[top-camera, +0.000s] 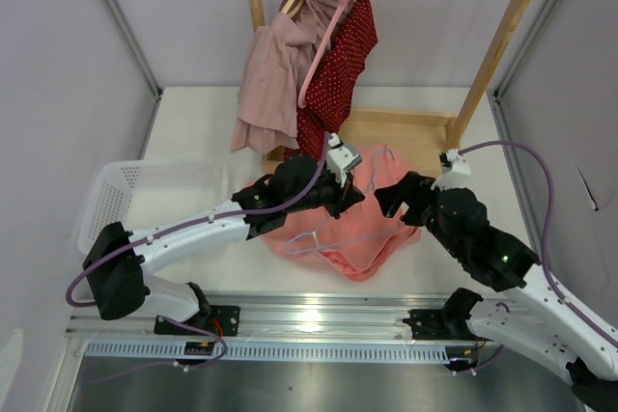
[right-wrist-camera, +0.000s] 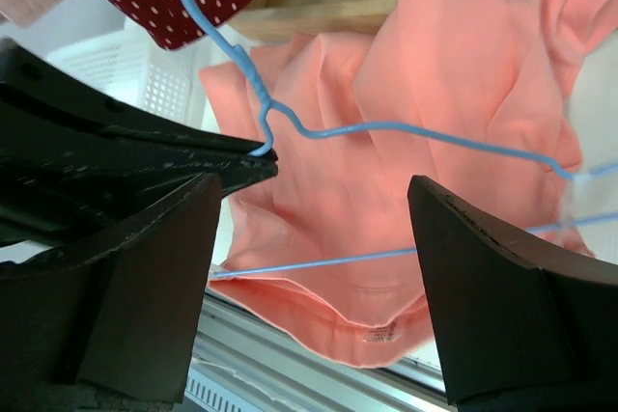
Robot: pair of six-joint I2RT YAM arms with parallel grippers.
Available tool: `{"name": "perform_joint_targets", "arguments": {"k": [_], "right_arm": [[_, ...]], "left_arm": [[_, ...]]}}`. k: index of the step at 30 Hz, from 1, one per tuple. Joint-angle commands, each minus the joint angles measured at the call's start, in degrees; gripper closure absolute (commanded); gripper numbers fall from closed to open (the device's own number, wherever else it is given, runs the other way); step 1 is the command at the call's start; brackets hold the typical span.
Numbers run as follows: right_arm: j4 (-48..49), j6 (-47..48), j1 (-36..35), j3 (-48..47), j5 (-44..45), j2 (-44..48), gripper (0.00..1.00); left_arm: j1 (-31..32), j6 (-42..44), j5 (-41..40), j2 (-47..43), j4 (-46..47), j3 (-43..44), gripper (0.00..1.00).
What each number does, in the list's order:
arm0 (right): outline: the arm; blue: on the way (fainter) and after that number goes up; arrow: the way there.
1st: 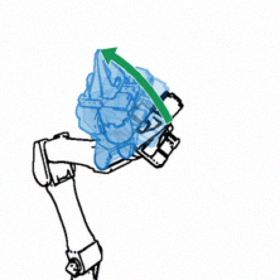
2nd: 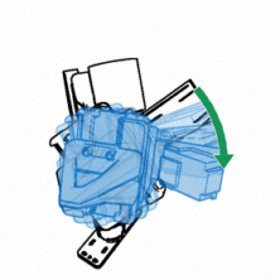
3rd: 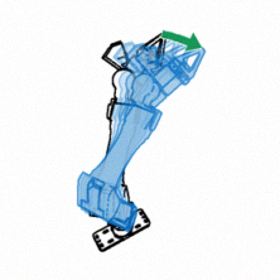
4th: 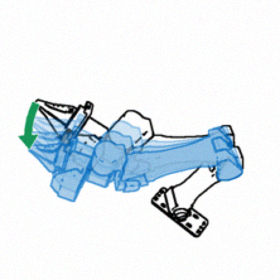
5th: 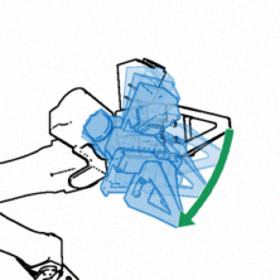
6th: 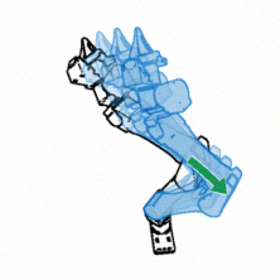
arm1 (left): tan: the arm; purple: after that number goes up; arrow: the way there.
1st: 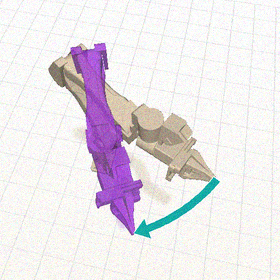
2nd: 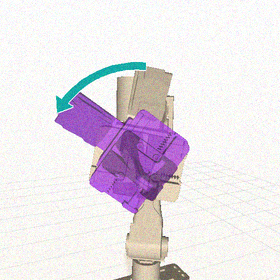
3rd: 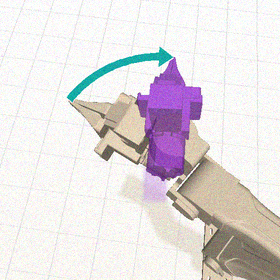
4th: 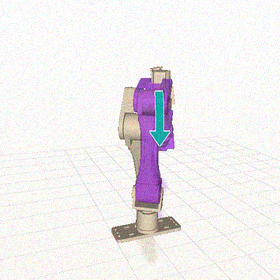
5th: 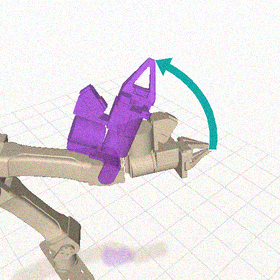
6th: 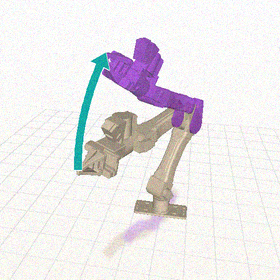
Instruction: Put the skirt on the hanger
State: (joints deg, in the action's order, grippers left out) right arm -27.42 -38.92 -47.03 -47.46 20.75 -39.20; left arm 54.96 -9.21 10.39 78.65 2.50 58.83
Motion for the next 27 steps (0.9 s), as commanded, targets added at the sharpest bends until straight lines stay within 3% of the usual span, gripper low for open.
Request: {"name": "perform_joint_targets", "arguments": {"k": [1,12,27], "right_arm": [[-3.7,-0.1,0.1,-5.8,4.5,3.7,0.16],[-9.7,-0.8,0.4,-13.5,12.4,8.0,0.13],[-10.5,1.6,0.4,-21.2,13.8,4.4,0.13]], "left_arm": [[0.1,-0.7,-5.7,-2.7,4.4,2.9,1.00],[0.1,1.7,-16.8,-3.0,-2.1,15.3,1.00],[0.0,9.0,-28.7,11.0,-19.4,52.3,1.00]]}}
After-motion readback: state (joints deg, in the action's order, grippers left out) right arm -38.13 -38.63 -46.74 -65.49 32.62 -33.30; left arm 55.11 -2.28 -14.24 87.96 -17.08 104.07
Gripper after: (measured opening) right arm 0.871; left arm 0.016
